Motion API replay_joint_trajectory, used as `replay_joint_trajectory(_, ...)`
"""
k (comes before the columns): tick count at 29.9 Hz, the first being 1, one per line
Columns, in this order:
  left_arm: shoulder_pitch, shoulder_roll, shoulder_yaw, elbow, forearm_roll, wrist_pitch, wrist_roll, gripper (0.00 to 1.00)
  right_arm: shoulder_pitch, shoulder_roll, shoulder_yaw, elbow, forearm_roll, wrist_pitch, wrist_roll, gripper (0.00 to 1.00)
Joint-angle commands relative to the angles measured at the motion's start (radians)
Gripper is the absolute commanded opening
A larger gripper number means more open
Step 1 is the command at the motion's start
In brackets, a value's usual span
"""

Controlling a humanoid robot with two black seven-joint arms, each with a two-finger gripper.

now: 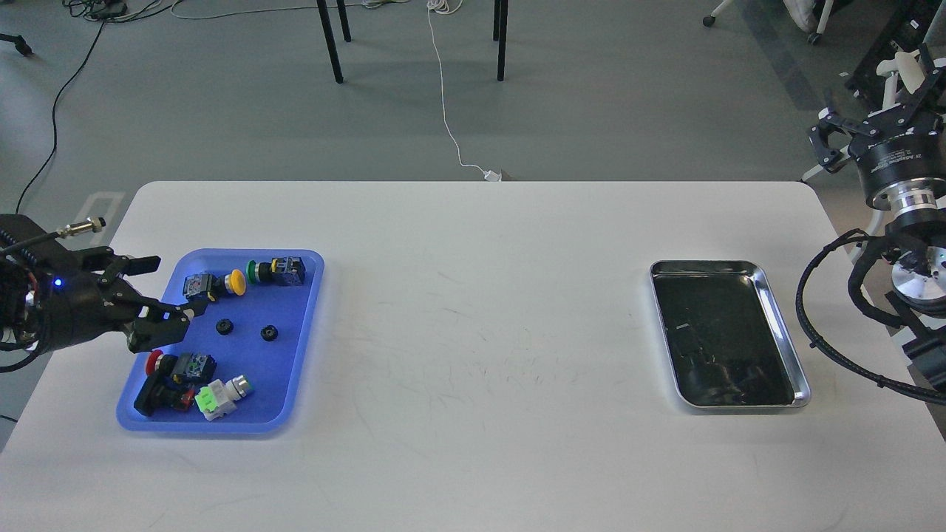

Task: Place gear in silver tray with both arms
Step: 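Lower the left gripper into the blue tray and grasp a black gear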

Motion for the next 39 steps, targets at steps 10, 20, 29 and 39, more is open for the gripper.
replay_joint_trajectory(10, -0.003, -0.241, 0.039, 0.211, -0.04, -0.001, 0.005, 0.56, -0.007, 0.011, -0.001, -0.001, 0.0, -0.005, 0.0, 0.99)
replay_joint_trajectory(20, 0.001, -0.281, 0.04, 0.323, -0.131, -0.005, 0.006, 0.55, -0.005, 0.013, -0.001, 0.0, 0.0, -0.011, 0.0, 0.99)
replay_joint_trajectory(29, -0.001, -0.316, 0.06, 0.363, -0.135, -0.003, 0.016, 0.57, -0.002, 0.013, -0.012, 0.002, 0.0, -0.014, 0.0, 0.99)
replay_joint_trajectory(39, -0.001, -0.332, 0.06, 0.4, -0.189, -0.006, 0.014, 0.56, 0.004, 0.013, -0.01, 0.0, 0.0, -0.015, 0.0, 0.99)
